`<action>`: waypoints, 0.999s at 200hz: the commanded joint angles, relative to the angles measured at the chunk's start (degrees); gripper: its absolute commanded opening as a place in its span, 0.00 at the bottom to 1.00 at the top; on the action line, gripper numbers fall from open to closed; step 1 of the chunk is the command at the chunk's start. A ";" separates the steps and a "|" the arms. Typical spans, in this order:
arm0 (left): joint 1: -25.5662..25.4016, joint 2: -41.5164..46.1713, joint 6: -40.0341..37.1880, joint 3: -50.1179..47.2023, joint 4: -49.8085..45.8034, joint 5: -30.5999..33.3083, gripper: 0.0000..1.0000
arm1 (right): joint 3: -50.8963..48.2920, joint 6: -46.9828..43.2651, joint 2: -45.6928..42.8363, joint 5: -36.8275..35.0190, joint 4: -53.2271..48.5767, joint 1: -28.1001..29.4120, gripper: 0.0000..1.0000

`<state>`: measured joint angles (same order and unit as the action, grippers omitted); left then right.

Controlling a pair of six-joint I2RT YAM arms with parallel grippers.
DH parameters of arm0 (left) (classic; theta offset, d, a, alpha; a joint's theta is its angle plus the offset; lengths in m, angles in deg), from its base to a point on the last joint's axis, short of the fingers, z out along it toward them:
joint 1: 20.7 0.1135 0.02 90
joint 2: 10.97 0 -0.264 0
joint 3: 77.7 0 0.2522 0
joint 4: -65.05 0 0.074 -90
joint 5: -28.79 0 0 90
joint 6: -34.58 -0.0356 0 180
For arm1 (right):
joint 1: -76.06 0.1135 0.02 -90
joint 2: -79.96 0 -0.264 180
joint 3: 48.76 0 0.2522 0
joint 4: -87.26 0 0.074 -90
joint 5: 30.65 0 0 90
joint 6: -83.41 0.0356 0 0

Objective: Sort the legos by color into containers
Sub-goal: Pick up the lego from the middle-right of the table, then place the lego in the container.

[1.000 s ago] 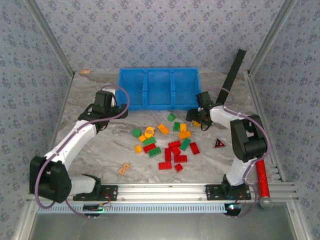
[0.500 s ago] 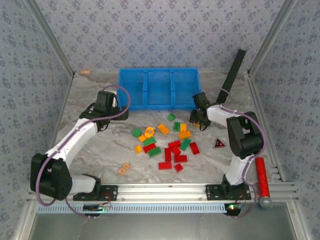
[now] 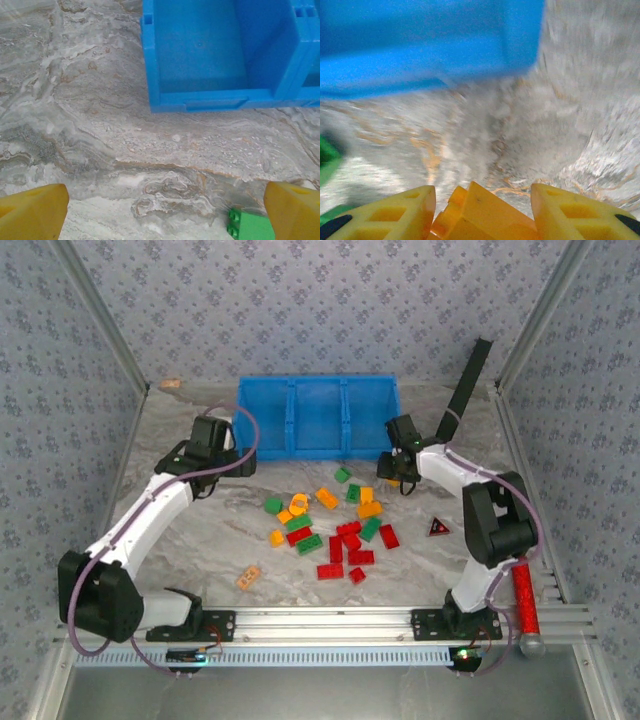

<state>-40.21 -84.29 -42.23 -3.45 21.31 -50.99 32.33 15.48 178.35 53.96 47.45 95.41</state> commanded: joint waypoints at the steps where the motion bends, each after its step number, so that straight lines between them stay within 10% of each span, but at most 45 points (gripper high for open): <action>1: -0.18 4.17 0.90 0.68 -1.45 -4.44 1.00 | 5.97 -8.33 -2.33 -3.57 -0.26 0.72 0.43; 117: -12.99 14.44 17.30 -11.68 -5.96 -7.86 1.00 | 33.00 -16.26 23.03 -7.44 2.31 2.42 0.42; 200: -22.09 -1.95 14.48 -4.38 -4.90 -1.07 1.00 | 33.10 -15.54 25.86 -6.41 4.31 2.46 0.49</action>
<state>-61.35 -81.60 -25.56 -12.41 16.26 -55.45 65.44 0.20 204.60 47.95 51.39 97.58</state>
